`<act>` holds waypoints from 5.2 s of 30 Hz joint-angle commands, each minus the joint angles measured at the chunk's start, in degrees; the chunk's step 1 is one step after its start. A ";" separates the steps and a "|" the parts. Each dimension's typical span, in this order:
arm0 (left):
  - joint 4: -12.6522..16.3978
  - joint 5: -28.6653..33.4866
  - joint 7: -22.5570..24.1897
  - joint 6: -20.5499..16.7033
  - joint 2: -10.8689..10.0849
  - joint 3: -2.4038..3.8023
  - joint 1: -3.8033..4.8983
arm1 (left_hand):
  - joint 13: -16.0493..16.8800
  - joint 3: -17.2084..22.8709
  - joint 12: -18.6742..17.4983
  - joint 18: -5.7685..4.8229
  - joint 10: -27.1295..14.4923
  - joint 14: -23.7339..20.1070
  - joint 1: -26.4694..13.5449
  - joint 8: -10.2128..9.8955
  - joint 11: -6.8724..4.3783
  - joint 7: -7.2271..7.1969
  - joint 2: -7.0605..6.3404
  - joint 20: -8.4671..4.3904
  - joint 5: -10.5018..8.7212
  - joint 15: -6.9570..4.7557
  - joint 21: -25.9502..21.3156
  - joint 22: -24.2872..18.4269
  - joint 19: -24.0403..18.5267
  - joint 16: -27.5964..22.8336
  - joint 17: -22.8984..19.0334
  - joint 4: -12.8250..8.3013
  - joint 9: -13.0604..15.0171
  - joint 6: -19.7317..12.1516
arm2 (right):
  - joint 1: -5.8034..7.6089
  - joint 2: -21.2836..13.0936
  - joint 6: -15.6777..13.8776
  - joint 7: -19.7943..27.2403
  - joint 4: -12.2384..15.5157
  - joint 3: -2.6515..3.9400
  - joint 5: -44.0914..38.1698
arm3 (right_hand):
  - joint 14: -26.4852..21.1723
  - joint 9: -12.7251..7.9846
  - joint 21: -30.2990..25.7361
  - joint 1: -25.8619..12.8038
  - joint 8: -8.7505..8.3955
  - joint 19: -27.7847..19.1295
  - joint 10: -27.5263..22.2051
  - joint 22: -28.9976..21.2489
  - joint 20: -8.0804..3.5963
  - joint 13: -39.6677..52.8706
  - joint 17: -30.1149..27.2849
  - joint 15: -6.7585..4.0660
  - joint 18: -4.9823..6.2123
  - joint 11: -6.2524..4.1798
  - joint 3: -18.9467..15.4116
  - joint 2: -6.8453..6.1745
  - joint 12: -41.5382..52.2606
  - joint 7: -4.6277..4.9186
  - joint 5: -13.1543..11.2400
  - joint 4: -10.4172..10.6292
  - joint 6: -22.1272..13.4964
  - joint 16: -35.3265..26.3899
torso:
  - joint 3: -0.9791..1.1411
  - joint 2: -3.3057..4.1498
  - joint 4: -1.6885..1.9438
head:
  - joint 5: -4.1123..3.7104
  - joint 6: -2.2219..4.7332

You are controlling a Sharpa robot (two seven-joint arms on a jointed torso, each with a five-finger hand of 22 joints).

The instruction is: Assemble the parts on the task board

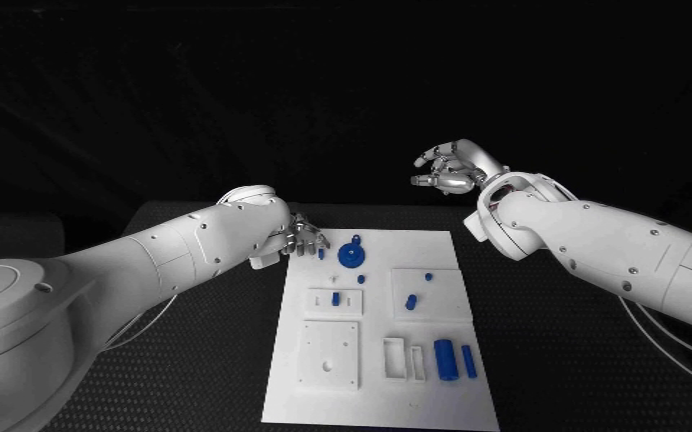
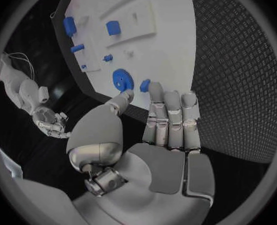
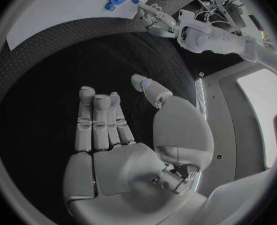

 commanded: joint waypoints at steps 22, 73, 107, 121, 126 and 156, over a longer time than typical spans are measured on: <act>-3.17 1.24 1.78 1.28 1.69 0.00 -0.84 | -0.13 -0.39 -0.12 -1.22 -0.56 -0.48 0.39 -0.21 0.02 0.16 1.67 -6.65 0.49 0.10 -0.57 0.27 -0.53 -0.07 -0.23 -1.45 -0.31 -0.61 | -0.02 0.12 0.51 0.43 0.45 0.03 -0.11 | -0.39 -0.09 -0.31 -0.41 -0.29 -0.38 -0.59 1.13 0.17 -0.18 -0.12 0.15 0.71 0.00 -0.34 0.26 0.36 0.43 0.25 0.03 -0.01 0.40 | -0.03 -0.02 0.07 | -0.34 -0.29; -4.36 5.60 3.37 1.44 2.28 0.03 -0.96 | -0.66 4.98 0.03 -1.88 0.36 -0.37 8.10 1.34 -0.16 -0.16 10.27 -6.41 0.83 0.24 -1.39 1.73 0.20 0.94 -1.26 -11.51 -1.11 1.30 | -0.02 0.33 0.68 0.38 0.16 0.03 -0.12 | -0.40 -0.13 -0.31 -0.64 -0.24 -0.34 -0.58 1.14 0.20 -0.42 -0.23 0.16 0.71 0.00 -0.48 0.35 0.61 0.43 0.36 0.20 0.03 0.50 | 0.00 -0.12 0.11 | -0.43 -0.60; 28.27 3.82 1.69 -18.39 -16.17 -4.02 0.51 | 0.02 7.29 0.65 -0.73 9.29 6.35 2.10 4.49 -3.03 -3.21 8.15 -7.87 22.96 -1.36 1.50 2.15 5.45 4.38 -0.55 -16.75 -1.98 10.19 | -0.23 -0.68 0.80 0.37 -0.37 0.00 0.10 | -0.46 -0.17 -0.33 -0.54 -0.22 -0.38 -0.64 1.14 0.18 -0.59 -0.31 0.15 0.71 -0.01 -0.49 0.29 0.73 0.42 0.59 0.12 0.01 0.54 | 0.15 -1.33 1.36 | 0.37 -1.88; 32.79 -0.64 1.20 -20.63 -17.79 -6.44 -1.56 | 0.30 7.46 0.66 -0.54 10.20 7.19 2.29 4.75 -3.33 -3.53 7.77 -8.07 24.00 -1.52 2.00 2.13 6.05 4.61 -0.40 -16.79 -2.05 11.02 | -0.47 -0.87 0.81 0.43 -0.26 -0.01 -0.05 | -0.49 -0.19 -0.34 -0.49 -0.21 -0.40 -0.68 1.15 0.18 -0.68 -0.35 0.15 0.71 0.00 -0.51 0.25 0.78 0.42 0.67 0.07 0.00 0.56 | 0.07 -1.28 1.36 | 0.73 -2.30; 32.62 -1.50 1.27 -20.75 -17.21 -6.44 -2.47 | 0.34 7.48 0.65 -0.51 10.29 7.30 2.32 4.78 -3.37 -3.56 7.77 -8.09 24.16 -1.54 2.08 2.13 6.13 4.63 -0.39 -16.81 -2.06 11.11 | -0.51 -0.90 0.78 0.44 -0.26 -0.01 -0.07 | -0.50 -0.20 -0.34 -0.48 -0.21 -0.40 -0.69 1.15 0.18 -0.71 -0.36 0.15 0.71 0.00 -0.51 0.26 0.80 0.42 0.68 0.07 0.00 0.56 | 0.07 -1.21 1.27 | 0.77 -2.27; 30.07 -3.13 1.10 -17.38 -15.87 -6.42 -3.71 | 0.42 7.50 0.59 -0.47 10.39 7.48 2.32 4.78 -3.44 -3.61 7.84 -8.13 24.33 -1.59 2.23 2.13 6.30 4.63 -0.37 -16.81 -2.10 11.19 | -0.63 -0.94 0.92 0.44 -0.08 -0.01 -0.09 | -0.52 -0.23 -0.35 -0.50 -0.18 -0.40 -0.74 1.15 0.19 -0.88 -0.44 0.16 0.71 0.00 -0.55 0.31 0.91 0.43 0.73 0.10 0.01 0.61 | 0.07 -1.19 1.26 | 0.37 -2.89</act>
